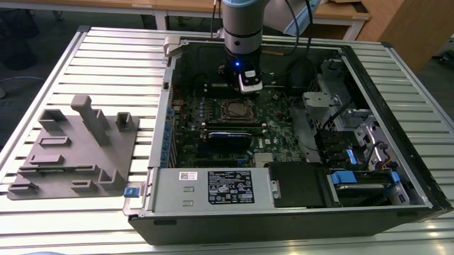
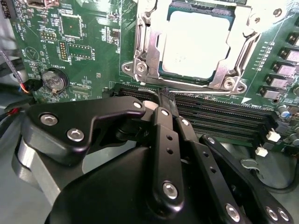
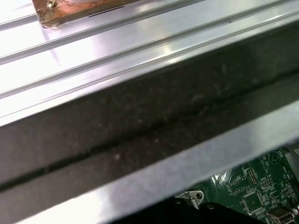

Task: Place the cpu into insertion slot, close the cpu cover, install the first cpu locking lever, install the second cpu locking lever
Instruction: 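Install the first cpu locking lever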

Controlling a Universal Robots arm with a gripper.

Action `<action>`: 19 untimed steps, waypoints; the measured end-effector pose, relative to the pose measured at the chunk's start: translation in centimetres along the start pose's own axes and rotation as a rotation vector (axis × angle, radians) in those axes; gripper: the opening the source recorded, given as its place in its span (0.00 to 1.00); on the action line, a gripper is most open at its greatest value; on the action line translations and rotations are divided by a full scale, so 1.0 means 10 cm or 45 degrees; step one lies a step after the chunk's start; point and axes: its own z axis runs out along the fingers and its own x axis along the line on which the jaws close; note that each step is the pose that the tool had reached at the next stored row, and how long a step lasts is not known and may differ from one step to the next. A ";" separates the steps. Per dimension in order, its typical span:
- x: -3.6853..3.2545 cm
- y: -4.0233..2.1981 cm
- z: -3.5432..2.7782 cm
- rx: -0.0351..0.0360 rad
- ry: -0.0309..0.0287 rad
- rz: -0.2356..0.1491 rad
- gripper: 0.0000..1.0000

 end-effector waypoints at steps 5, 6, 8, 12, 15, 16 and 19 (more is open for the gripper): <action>0.005 -0.006 0.022 0.0005 -0.0002 0.001 0.11; 0.005 -0.006 0.022 0.0004 -0.0002 0.001 0.11; 0.005 -0.006 0.023 0.0003 -0.0002 0.002 0.11; 0.005 -0.004 0.018 0.0006 -0.0009 0.005 0.11; 0.005 0.003 0.000 0.0008 -0.0023 0.012 0.11; 0.005 0.003 -0.001 0.0009 -0.0027 0.015 0.11; 0.006 0.002 0.004 0.0021 -0.0055 0.029 0.11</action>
